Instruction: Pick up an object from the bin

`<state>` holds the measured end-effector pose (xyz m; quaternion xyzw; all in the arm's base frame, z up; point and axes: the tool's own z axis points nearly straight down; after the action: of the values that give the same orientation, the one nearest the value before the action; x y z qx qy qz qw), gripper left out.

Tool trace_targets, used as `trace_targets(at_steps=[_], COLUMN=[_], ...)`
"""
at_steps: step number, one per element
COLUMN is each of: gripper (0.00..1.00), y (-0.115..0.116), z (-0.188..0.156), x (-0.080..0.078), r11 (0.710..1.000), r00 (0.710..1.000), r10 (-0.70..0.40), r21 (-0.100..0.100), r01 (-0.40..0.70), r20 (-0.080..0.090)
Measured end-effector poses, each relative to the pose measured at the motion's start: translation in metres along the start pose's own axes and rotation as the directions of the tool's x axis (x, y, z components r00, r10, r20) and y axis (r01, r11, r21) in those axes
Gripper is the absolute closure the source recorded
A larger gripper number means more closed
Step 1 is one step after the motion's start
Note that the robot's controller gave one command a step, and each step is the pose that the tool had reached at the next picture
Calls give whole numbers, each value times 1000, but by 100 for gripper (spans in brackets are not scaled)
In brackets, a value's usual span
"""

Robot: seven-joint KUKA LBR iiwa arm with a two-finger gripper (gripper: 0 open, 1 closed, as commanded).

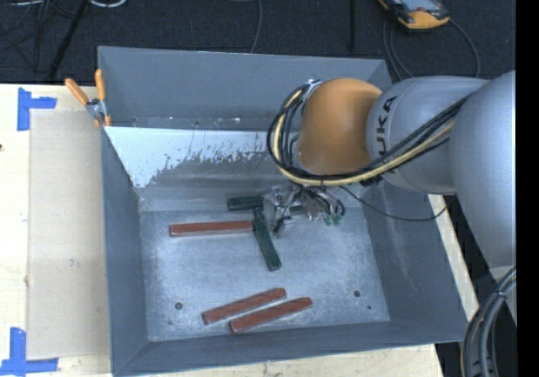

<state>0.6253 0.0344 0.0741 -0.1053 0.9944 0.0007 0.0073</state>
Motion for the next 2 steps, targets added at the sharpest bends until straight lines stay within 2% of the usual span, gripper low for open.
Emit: trace_targets(at_steps=[1,2], gripper=[100,0], y=[0,35], z=[0,-35], x=[0,18], r11=[1000,1000], r00=[1000,1000], r10=[1,-3], r21=[0,-1], r01=[-1,3], r20=[0,-15])
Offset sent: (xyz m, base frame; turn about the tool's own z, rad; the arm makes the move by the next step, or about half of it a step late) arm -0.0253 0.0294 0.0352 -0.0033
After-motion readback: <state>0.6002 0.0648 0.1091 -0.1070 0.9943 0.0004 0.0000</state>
